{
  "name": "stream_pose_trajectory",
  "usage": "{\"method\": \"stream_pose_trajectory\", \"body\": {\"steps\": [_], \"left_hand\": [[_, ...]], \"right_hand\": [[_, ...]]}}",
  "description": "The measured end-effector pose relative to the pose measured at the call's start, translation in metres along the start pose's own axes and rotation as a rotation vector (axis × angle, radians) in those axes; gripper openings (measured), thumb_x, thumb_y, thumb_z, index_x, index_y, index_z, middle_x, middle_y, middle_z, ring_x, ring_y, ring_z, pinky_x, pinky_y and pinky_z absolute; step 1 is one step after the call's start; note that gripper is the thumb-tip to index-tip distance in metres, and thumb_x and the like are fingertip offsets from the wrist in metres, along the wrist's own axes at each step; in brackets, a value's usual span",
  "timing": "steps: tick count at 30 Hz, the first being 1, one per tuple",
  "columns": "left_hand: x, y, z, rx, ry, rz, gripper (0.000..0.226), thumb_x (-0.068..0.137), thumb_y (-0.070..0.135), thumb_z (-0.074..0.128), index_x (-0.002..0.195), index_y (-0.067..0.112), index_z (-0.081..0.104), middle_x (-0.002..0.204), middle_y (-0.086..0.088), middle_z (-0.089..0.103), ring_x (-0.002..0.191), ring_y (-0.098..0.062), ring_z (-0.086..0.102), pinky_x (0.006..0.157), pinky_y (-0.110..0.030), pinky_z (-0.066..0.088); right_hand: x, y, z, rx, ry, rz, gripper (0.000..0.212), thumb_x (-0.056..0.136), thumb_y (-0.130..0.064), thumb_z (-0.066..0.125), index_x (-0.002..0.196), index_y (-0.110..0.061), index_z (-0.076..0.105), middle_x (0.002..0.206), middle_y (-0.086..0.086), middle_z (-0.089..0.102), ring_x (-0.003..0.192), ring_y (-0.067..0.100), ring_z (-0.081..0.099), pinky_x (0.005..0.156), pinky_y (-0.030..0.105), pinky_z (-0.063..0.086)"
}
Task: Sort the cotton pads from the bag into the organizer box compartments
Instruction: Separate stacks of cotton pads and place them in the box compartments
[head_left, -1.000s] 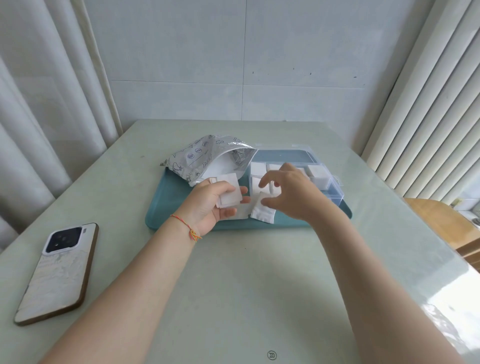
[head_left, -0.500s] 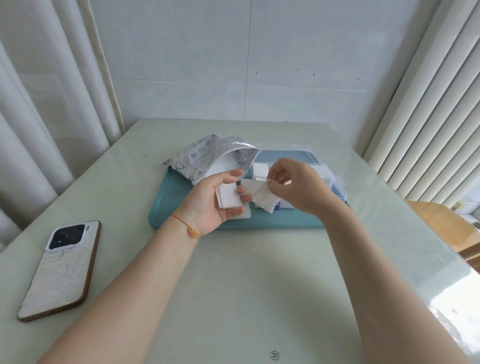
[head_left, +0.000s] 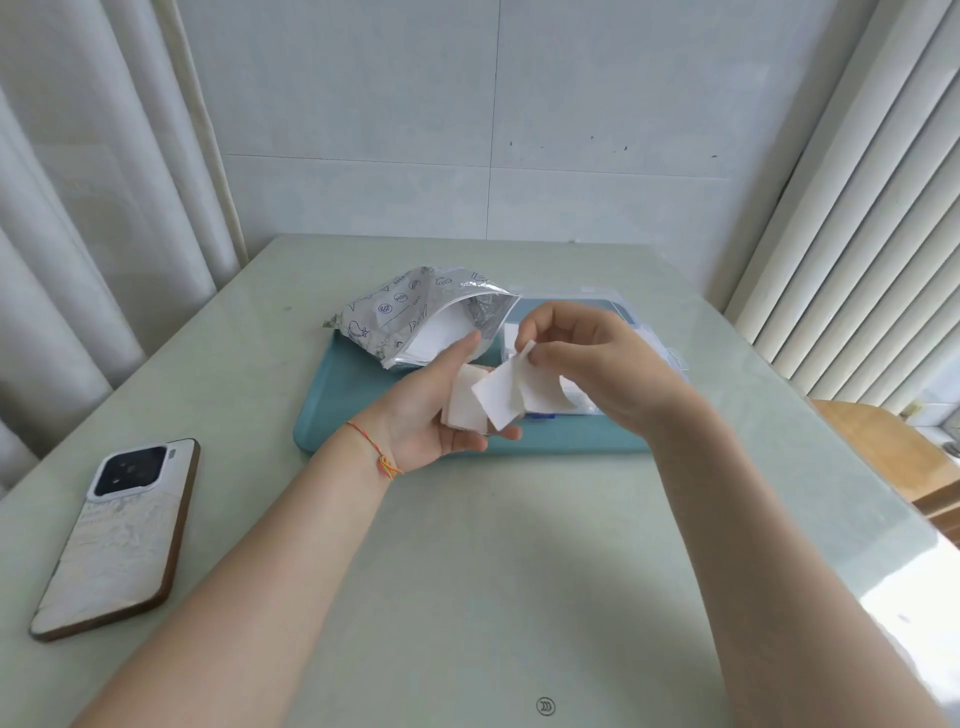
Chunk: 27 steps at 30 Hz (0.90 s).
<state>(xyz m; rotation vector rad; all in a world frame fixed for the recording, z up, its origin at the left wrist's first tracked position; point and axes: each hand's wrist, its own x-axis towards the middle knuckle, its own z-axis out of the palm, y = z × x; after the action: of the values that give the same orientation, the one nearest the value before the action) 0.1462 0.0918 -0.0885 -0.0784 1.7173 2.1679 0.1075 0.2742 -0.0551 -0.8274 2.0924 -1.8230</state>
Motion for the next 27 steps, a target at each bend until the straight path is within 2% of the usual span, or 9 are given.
{"method": "stream_pose_trajectory", "body": {"steps": [2,5,11,14,18,20,22,24,27], "left_hand": [[-0.001,-0.001,0.005,0.044,-0.101,-0.021,0.066,0.098,0.063,0.026,0.096,0.016,0.071,0.088,-0.013,0.07,0.071,-0.028,0.069,0.043,-0.024,0.044],[-0.002,-0.004,0.013,0.039,-0.186,-0.041,0.068,0.096,0.068,0.021,0.094,0.022,0.071,0.08,-0.013,0.065,0.063,-0.027,0.064,0.041,-0.024,0.04],[0.0,-0.007,0.014,0.066,-0.173,-0.058,0.071,0.094,0.072,0.017,0.09,0.023,0.067,0.072,-0.011,0.061,0.056,-0.024,0.06,0.042,-0.022,0.04],[0.001,-0.01,0.012,0.098,-0.179,-0.08,0.075,0.093,0.074,0.014,0.095,0.019,0.065,0.073,-0.012,0.061,0.057,-0.025,0.061,0.044,-0.023,0.045],[0.002,-0.01,0.013,0.056,-0.168,-0.085,0.07,0.091,0.076,0.015,0.09,0.027,0.065,0.067,-0.007,0.056,0.052,-0.021,0.053,0.041,-0.02,0.036],[0.003,-0.009,0.014,0.035,-0.144,-0.064,0.065,0.091,0.075,0.015,0.093,0.03,0.063,0.062,-0.003,0.053,0.049,-0.016,0.048,0.038,-0.018,0.029],[0.003,-0.009,0.013,0.019,-0.093,-0.053,0.067,0.092,0.074,0.019,0.097,0.021,0.059,0.061,-0.001,0.049,0.047,-0.013,0.045,0.035,-0.017,0.027],[0.006,-0.009,0.011,-0.014,-0.012,-0.041,0.066,0.092,0.073,0.027,0.094,0.015,0.06,0.063,-0.002,0.051,0.05,-0.013,0.049,0.036,-0.017,0.032],[0.007,-0.009,0.008,-0.108,0.055,-0.016,0.069,0.092,0.07,0.033,0.103,0.009,0.062,0.071,-0.005,0.063,0.061,-0.018,0.064,0.043,-0.019,0.047]], "right_hand": [[0.0,0.001,0.006,-0.073,-0.04,0.002,0.013,0.086,0.001,0.055,0.086,-0.009,0.063,0.076,0.006,0.065,0.065,0.027,0.057,0.059,0.035,0.043],[-0.001,0.0,0.013,-0.284,-0.03,0.027,0.018,0.088,0.0,0.055,0.086,-0.014,0.067,0.077,0.0,0.069,0.059,0.018,0.059,0.054,0.027,0.043],[-0.003,-0.005,0.02,-0.506,0.003,0.029,0.024,0.084,-0.005,0.054,0.08,-0.022,0.07,0.074,-0.015,0.066,0.061,-0.005,0.051,0.056,0.007,0.039],[-0.003,-0.003,0.02,-0.573,0.034,0.024,0.023,0.084,-0.005,0.053,0.08,-0.021,0.07,0.067,-0.025,0.061,0.062,-0.008,0.049,0.056,0.006,0.037],[-0.002,0.0,0.018,-0.601,0.034,-0.03,0.023,0.085,-0.005,0.058,0.083,-0.024,0.072,0.075,-0.019,0.063,0.064,-0.007,0.049,0.06,0.007,0.038],[0.001,0.002,0.016,-0.597,0.07,-0.063,0.023,0.086,-0.007,0.063,0.084,-0.028,0.072,0.078,-0.019,0.066,0.066,-0.006,0.05,0.061,0.008,0.039],[0.003,0.005,0.012,-0.564,0.111,-0.097,0.021,0.085,-0.007,0.067,0.083,-0.027,0.073,0.078,-0.017,0.069,0.066,-0.002,0.052,0.063,0.011,0.041],[0.004,0.006,0.006,-0.513,0.181,-0.115,0.021,0.085,-0.006,0.068,0.082,-0.027,0.072,0.076,-0.015,0.07,0.069,0.008,0.056,0.067,0.022,0.045],[0.003,0.001,-0.001,-0.154,0.209,-0.119,0.016,0.087,-0.004,0.069,0.083,-0.02,0.07,0.074,-0.005,0.069,0.067,0.014,0.057,0.06,0.029,0.044]]}}
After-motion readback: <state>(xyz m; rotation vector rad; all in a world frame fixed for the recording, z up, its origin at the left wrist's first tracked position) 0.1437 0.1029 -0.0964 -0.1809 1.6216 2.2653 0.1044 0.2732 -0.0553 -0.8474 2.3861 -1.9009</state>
